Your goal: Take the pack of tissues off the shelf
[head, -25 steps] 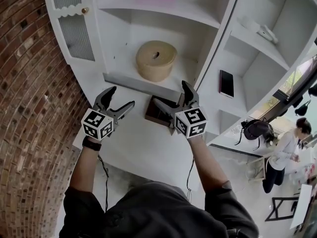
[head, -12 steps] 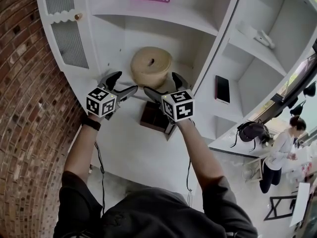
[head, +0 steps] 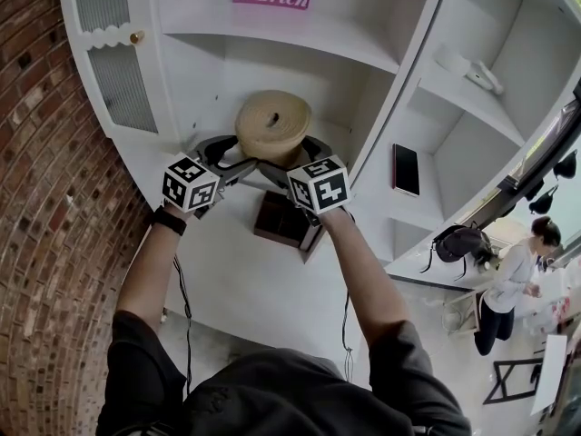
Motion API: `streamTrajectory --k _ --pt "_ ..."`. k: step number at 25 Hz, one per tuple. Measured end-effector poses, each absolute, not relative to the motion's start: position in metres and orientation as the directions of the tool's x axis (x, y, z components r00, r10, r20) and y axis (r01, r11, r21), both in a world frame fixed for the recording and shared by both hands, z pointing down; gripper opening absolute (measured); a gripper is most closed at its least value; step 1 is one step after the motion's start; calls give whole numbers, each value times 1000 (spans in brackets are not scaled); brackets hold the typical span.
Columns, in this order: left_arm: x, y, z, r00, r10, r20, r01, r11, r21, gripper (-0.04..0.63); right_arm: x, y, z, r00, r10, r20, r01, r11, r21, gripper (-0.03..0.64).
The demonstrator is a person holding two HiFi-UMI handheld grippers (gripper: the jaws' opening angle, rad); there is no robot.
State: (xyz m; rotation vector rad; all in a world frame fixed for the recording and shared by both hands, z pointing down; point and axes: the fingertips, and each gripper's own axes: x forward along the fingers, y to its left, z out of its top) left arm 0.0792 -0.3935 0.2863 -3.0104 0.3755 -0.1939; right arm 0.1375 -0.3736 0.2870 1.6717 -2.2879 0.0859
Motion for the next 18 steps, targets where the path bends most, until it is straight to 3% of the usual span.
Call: streamTrajectory --k 3,11,18 --pt "84 -390 284 964 -241 111 -226 -965 -132 264 139 -373 286 -286 -916 280 -937 329 118 459" --pt "74 -370 285 962 -249 109 -233 -962 -142 258 127 -358 286 -358 -895 266 -907 400 128 449" --pt "61 -339 284 973 -200 113 -183 -972 -146 318 119 -344 287 -441 -861 253 -867 482 131 442"
